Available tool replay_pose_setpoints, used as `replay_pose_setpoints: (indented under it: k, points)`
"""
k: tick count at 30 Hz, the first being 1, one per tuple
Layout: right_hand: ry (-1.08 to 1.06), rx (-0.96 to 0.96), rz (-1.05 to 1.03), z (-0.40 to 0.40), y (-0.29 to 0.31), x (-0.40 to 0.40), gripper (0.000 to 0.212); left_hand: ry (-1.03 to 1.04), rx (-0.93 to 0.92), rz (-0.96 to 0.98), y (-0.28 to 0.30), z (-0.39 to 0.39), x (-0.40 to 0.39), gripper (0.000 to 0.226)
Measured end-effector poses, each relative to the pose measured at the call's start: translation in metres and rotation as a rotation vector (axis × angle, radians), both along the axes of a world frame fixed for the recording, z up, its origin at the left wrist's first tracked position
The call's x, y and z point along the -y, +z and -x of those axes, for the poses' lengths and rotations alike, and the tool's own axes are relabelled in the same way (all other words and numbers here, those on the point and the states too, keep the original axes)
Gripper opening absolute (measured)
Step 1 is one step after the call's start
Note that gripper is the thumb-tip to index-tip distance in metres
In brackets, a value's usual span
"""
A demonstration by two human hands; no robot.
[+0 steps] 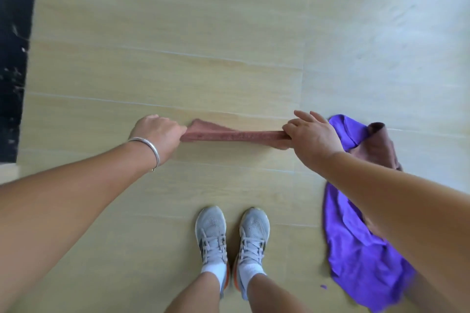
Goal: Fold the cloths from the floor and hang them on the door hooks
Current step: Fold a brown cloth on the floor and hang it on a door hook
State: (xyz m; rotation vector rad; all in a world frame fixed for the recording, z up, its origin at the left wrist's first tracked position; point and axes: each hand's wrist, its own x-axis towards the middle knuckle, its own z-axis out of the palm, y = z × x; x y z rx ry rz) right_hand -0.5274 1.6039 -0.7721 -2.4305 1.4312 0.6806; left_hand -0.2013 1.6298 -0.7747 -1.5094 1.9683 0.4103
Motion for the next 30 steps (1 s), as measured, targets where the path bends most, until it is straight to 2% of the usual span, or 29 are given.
replay_pose_setpoints:
  k: [4, 8, 13, 17, 23, 30]
  points:
    - [-0.092, 0.008, -0.019, -0.001, 0.129, 0.013, 0.035, 0.068, 0.013, 0.008, 0.129, 0.003, 0.018, 0.018]
    - [-0.132, 0.011, -0.039, 0.004, 0.264, 0.019, 0.033, 0.107, -0.050, 0.052, 0.266, 0.006, 0.032, 0.021]
    - [-0.205, 0.134, -0.031, 0.007, 0.422, 0.034, 0.030, 0.175, -0.150, 0.100, 0.434, 0.009, 0.047, 0.025]
    - [-0.197, 0.167, 0.106, 0.011, 0.537, 0.048, 0.028, 0.169, -0.195, 0.161, 0.550, 0.014, 0.053, 0.028]
    - [-0.141, 0.170, 0.333, 0.021, 0.685, 0.066, 0.032, 0.124, -0.249, 0.286, 0.693, 0.011, 0.068, 0.034]
    - [-0.149, 0.173, 0.573, 0.017, 0.848, 0.078, 0.037, 0.093, -0.305, 0.583, 0.848, 0.006, 0.084, 0.038]
